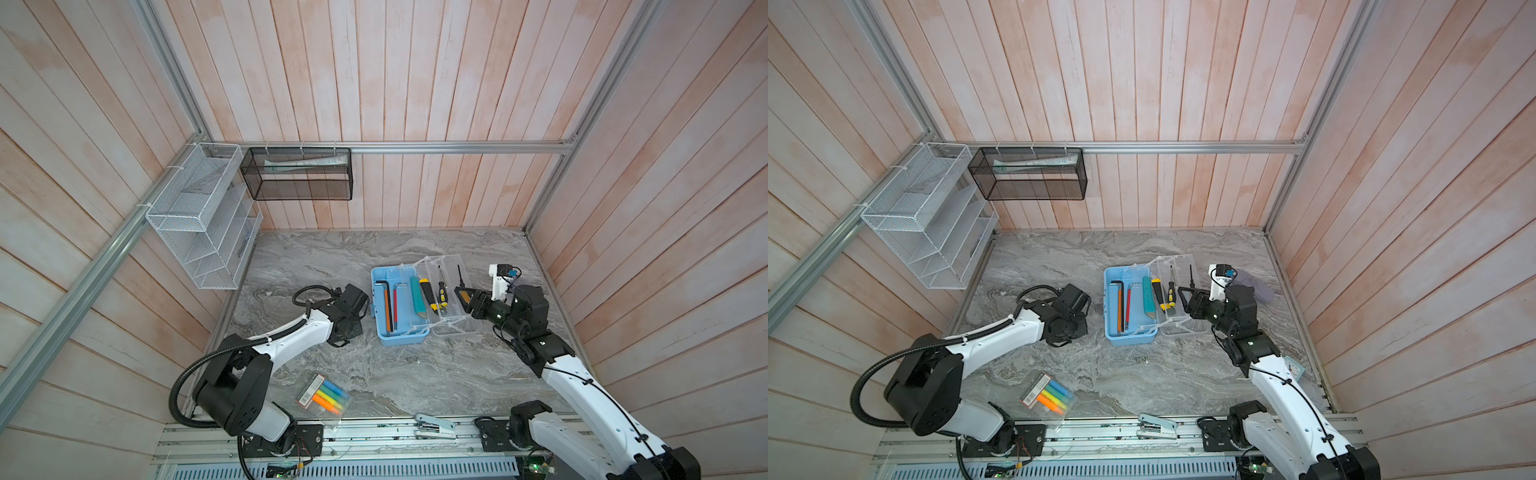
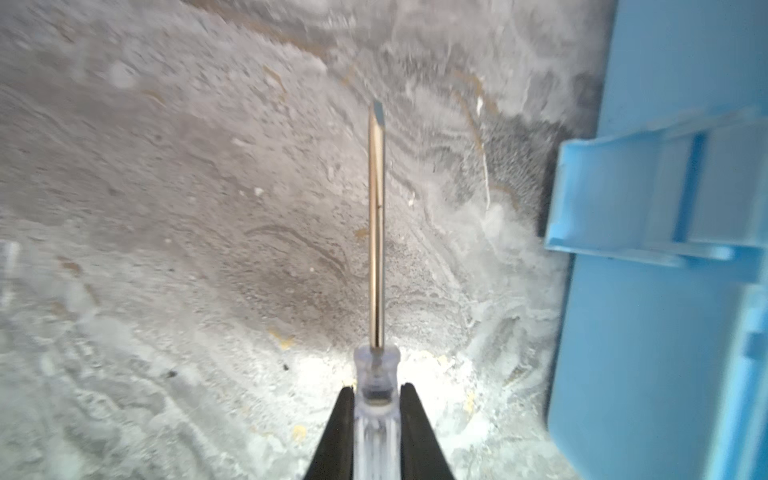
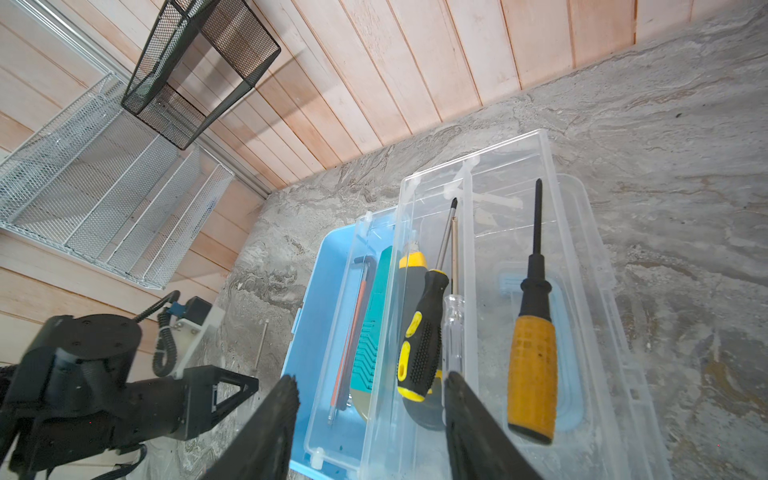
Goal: Pack the tool kit
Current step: 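Lift the clear-handled screwdriver off the table with the left gripper, then carry the clear-handled screwdriver over the box into the clear lid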
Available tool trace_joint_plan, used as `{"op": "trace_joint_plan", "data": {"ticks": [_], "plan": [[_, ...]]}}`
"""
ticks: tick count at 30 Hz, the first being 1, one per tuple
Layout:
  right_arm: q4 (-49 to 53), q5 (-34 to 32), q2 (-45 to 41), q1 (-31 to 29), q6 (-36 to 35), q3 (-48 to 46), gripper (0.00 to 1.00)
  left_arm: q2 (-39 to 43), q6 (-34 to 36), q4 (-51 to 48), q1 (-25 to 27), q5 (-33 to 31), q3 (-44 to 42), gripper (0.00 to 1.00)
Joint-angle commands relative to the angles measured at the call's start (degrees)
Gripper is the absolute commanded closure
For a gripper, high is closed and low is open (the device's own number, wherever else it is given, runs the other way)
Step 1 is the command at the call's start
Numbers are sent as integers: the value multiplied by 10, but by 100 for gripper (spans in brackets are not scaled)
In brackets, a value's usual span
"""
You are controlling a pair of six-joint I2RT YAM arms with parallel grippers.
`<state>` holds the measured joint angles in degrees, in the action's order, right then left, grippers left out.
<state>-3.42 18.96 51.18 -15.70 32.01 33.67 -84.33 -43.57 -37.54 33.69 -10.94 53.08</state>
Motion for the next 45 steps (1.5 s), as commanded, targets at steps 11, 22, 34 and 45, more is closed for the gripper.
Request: {"op": "trace_joint_plan", "data": {"ticks": [11, 22, 34, 45], "plan": [[34, -102, -38, 6, 7, 38, 43, 16, 15, 96, 77, 33, 181, 100], [68, -115, -78, 29, 16, 20, 42, -119, -21, 276, 125, 127, 290, 100], [79, -103, -106, 54, 17, -10, 42, -277, -69, 323, 169, 206, 394, 100], [79, -89, -121, 71, 8, -26, 42, -339, -92, 288, 174, 187, 440, 100]]}}
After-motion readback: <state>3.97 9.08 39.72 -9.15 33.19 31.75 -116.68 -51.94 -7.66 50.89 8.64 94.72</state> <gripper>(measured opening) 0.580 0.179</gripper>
